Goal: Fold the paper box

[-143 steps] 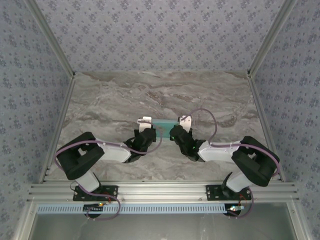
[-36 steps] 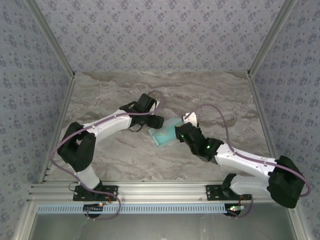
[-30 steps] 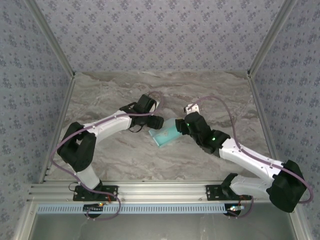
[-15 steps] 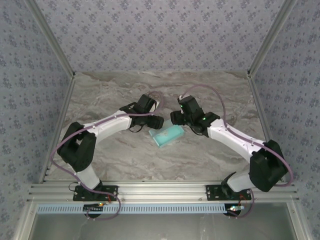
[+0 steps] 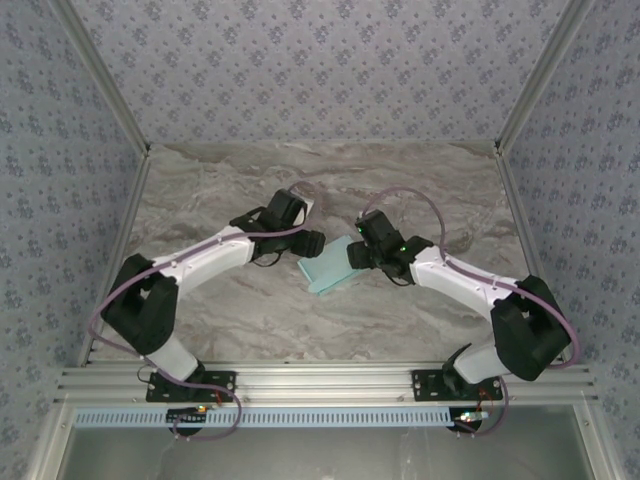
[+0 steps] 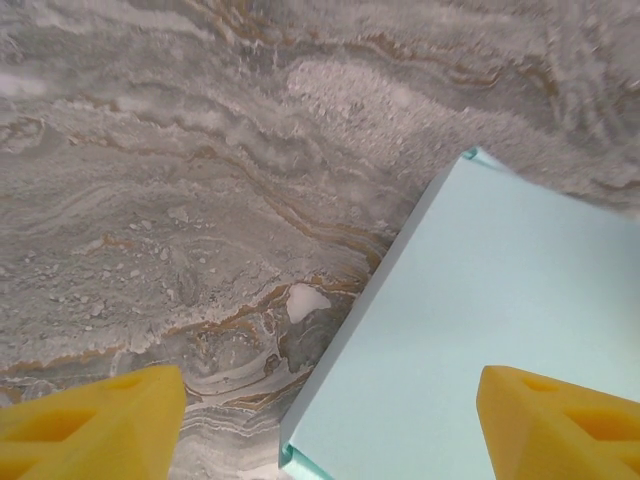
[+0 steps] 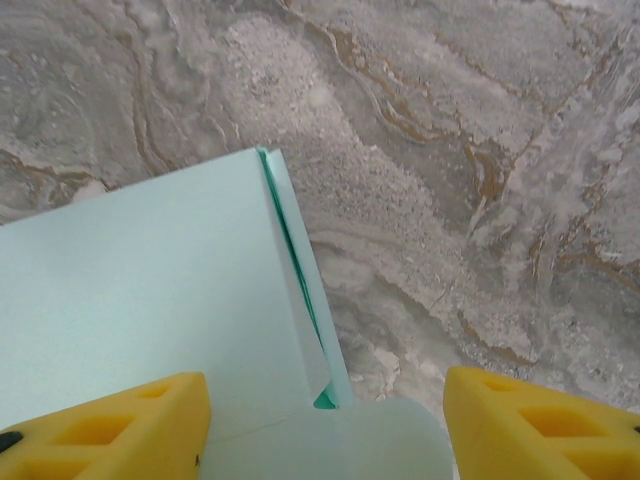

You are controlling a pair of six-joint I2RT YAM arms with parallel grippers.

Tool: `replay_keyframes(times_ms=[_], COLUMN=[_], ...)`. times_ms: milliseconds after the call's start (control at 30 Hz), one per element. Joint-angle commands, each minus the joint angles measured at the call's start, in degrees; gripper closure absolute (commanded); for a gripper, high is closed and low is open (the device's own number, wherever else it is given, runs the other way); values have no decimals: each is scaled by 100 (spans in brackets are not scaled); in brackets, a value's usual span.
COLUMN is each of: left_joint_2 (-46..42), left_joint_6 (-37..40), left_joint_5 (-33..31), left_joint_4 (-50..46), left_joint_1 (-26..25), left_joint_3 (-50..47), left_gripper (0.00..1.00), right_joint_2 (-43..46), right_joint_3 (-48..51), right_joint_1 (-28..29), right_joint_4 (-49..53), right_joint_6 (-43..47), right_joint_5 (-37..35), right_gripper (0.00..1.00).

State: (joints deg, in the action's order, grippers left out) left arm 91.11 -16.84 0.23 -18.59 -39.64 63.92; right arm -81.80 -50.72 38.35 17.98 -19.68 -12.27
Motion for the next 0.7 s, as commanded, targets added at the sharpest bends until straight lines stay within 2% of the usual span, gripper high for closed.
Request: replay_keyframes(times_ms=[0, 167, 267, 467, 667], left_joint_2=[-367, -609, -797, -728, -544], left_joint_6=[-169, -357, -581, -1188, -1322], left_joint_5=[104, 33, 28, 836, 1013], left_joint_4=[166, 30, -28, 402, 671], left_joint_1=[-46, -102, -88, -16, 11], left_joint_3=[-139, -617, -925, -1333, -1401], left_gripper=[23, 23, 22, 21, 21], right_joint_2=[41, 6, -13, -250, -515], right_joint_3=[178, 201, 134, -9, -52], right_joint_1=[49, 21, -101, -445, -599], right_joint_4=[-69, -62, -13, 1, -5], right_joint_6=[-130, -112, 8, 190, 348], right_joint_5=[-144, -97, 203, 941, 1202], right_gripper=[35, 35, 34, 34, 34])
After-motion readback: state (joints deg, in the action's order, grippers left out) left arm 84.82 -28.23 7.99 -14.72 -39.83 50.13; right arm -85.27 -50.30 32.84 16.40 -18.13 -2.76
